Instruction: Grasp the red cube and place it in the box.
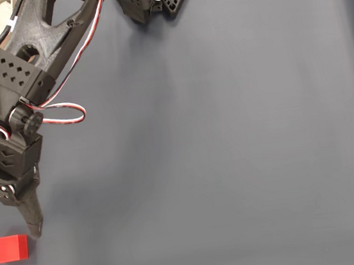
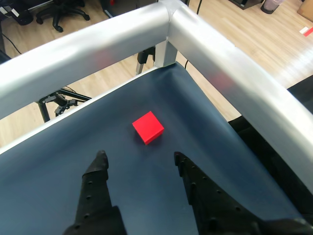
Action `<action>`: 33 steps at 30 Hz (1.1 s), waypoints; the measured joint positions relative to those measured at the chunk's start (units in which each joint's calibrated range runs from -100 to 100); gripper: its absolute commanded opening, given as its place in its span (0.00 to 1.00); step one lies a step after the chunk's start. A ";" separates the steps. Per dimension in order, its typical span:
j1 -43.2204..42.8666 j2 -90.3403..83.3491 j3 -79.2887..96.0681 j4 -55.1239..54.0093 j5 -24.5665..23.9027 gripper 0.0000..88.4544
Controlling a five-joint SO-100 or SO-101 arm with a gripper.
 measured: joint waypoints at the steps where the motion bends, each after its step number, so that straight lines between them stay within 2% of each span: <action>1: 0.07 0.09 0.00 -0.08 0.05 0.38; 21: 1.26 4.52 0.00 -7.16 1.90 0.45; 33: 0.89 9.21 -3.25 -10.74 0.24 0.47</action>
